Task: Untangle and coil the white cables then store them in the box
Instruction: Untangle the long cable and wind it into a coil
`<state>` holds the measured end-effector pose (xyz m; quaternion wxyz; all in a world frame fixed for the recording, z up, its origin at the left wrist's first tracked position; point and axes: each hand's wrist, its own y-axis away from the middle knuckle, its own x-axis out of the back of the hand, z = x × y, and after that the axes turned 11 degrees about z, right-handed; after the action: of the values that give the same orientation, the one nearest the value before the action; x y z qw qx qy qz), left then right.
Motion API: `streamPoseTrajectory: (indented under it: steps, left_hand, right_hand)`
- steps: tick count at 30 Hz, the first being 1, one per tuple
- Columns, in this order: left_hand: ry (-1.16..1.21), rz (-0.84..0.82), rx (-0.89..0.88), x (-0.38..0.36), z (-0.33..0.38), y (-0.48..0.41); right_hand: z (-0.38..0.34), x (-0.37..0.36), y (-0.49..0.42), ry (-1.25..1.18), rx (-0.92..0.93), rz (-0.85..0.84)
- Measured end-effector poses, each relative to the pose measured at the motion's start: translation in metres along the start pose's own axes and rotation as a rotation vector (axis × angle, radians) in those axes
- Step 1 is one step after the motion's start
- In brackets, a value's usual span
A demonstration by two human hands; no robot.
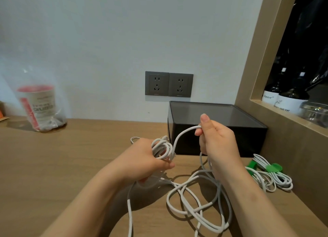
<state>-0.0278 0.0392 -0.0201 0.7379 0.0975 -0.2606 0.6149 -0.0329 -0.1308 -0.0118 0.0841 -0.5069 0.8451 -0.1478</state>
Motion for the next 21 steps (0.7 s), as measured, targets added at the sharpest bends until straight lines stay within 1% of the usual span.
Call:
streamPoseTrajectory:
  steps: [2, 4, 7, 9, 15, 19, 21]
  left_hand:
    - [0.07, 0.026, 0.027, 0.0, 0.0, 0.0]
    - [0.195, 0.079, 0.067, 0.0, 0.0, 0.0]
    - [0.342, 0.171, 0.123, 0.001, 0.0, -0.002]
    - [0.34, 0.232, 0.114, 0.002, -0.002, -0.003]
    - [0.187, 0.433, 0.005, 0.001, -0.004, -0.006]
    - [0.23, 0.555, 0.023, 0.003, -0.01, -0.011]
    - [0.252, 0.567, 0.037, 0.006, -0.011, -0.013]
  right_hand:
    - [-0.001, 0.0, 0.0, -0.028, -0.004, -0.03]
    - [-0.003, 0.002, 0.0, -0.004, 0.021, -0.063]
    - [-0.003, 0.001, 0.002, 0.083, 0.12, -0.145]
    - [-0.001, -0.001, 0.004, 0.105, 0.166, -0.186]
    - [0.004, 0.001, 0.0, 0.113, 0.195, -0.196]
    - [0.005, -0.001, 0.001, 0.059, 0.203, -0.215]
    - [0.006, -0.001, 0.001, 0.057, 0.211, -0.23]
